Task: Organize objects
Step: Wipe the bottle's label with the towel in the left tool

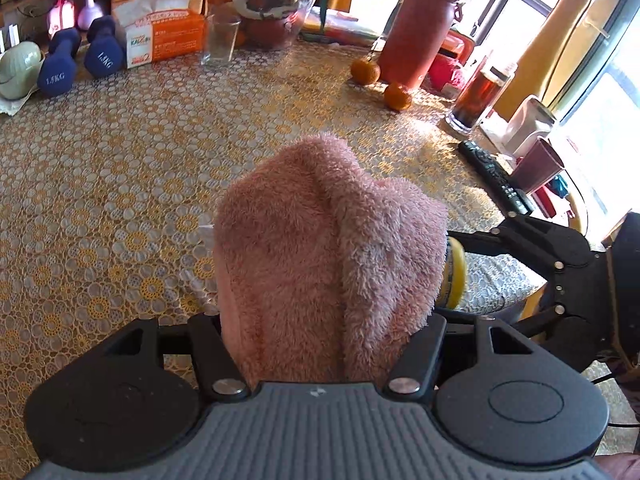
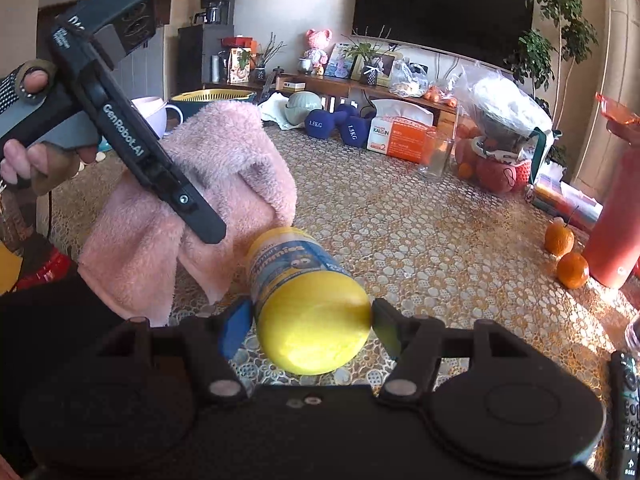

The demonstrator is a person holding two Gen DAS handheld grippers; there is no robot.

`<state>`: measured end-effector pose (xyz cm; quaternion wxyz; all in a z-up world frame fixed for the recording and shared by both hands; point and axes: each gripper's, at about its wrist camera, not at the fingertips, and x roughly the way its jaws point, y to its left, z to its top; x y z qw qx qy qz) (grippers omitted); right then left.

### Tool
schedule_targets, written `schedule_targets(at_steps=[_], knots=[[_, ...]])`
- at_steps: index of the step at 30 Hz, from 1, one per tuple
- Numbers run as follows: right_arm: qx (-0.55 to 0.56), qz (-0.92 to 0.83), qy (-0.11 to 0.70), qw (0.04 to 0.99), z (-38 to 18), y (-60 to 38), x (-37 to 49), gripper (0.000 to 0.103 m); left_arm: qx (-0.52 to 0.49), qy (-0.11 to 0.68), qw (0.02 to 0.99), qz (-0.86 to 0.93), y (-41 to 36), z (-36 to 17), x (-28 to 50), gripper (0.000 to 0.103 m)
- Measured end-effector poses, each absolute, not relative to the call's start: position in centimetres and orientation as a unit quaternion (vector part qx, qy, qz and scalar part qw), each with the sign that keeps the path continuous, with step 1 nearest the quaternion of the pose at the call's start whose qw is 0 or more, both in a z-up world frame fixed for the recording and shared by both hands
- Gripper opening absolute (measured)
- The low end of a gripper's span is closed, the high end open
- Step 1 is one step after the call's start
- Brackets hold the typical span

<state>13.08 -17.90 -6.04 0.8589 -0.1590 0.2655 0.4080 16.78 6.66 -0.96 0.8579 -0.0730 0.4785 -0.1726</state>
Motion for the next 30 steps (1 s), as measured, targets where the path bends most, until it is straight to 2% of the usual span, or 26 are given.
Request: schedule_targets(at_steps=[11,30], knots=[[-0.212,0.413,0.238,0.853,-6.1,-16.7,11.6,0.065,-0.044,0.462,0.855,-0.233,1.2,0.8,18.5,0.062],[-0.282,0.416,0.203,0.840,-6.6,-16.0,10.0,0.065,-0.057,0.495,0.855,-0.141,5.2,-2.1,21.4,0.062]])
